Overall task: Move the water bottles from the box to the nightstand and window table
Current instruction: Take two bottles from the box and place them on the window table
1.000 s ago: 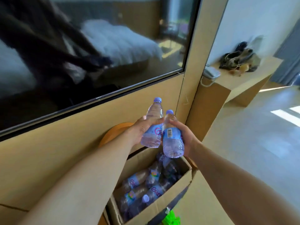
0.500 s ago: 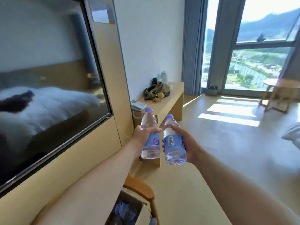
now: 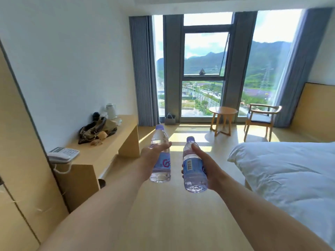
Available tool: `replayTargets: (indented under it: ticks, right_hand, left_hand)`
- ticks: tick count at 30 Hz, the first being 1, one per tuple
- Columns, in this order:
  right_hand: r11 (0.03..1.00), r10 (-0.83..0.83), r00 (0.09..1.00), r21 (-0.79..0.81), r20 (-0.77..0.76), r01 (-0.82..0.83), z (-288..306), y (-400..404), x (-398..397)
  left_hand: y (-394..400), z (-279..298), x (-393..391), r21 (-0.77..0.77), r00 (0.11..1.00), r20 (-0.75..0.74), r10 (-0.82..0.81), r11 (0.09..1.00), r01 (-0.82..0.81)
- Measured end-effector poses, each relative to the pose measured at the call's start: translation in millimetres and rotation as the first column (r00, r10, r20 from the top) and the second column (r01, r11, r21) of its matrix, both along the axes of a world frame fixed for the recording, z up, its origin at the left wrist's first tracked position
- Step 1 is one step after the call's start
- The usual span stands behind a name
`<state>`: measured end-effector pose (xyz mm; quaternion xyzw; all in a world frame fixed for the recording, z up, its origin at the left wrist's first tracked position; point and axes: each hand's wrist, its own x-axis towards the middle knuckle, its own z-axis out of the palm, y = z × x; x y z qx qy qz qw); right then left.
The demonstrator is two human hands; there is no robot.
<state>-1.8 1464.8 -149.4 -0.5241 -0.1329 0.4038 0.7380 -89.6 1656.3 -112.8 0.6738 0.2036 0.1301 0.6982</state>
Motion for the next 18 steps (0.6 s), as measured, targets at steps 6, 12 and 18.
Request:
replayTargets:
  ticks: [6, 12, 18]
  right_hand:
    - [0.992, -0.122, 0.992, -0.024, 0.037, 0.123, 5, -44, 86]
    - [0.973, -0.224, 0.973, -0.046, 0.061, 0.227, -7, -39, 185]
    - [0.945, -0.326, 0.944, 0.024, 0.04, 0.326, -4, -7, 290]
  left_hand:
    - [-34, 7, 112, 0.059, 0.996, 0.013, -0.092, 0.994, 0.092]
    - [-34, -4, 225, 0.072, 0.984, -0.036, -0.175, 0.982, 0.177]
    - [0, -2, 344, 0.029, 0.962, -0.08, -0.261, 0.964, 0.264]
